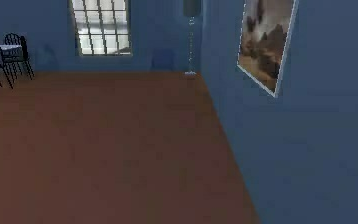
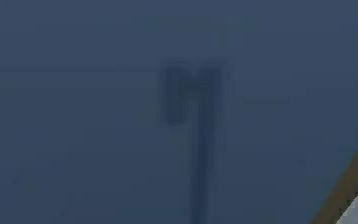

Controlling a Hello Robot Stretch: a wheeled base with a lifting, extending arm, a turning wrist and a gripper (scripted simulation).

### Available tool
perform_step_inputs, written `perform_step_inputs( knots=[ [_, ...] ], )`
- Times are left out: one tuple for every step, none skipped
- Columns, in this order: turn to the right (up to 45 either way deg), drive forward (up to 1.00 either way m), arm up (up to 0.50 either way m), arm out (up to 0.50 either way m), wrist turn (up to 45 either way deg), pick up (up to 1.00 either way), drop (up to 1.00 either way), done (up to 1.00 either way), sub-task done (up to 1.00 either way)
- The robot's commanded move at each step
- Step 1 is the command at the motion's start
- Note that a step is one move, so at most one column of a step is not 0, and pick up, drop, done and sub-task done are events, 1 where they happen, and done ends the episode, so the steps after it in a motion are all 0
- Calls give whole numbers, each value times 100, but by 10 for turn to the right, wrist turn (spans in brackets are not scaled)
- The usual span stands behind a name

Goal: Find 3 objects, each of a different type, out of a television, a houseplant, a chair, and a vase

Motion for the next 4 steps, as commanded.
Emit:
perform_step_inputs(
  knots=[
    [-450, 0, 0, 0, 0, 0, 0, 0, 0],
    [-60, 0, 0, 0, 0, 0, 0, 0, 0],
    [0, 100, 0, 0, 0, 0, 0, 0, 0],
    [0, 100, 0, 0, 0, 0, 0, 0, 0]
  ],
)
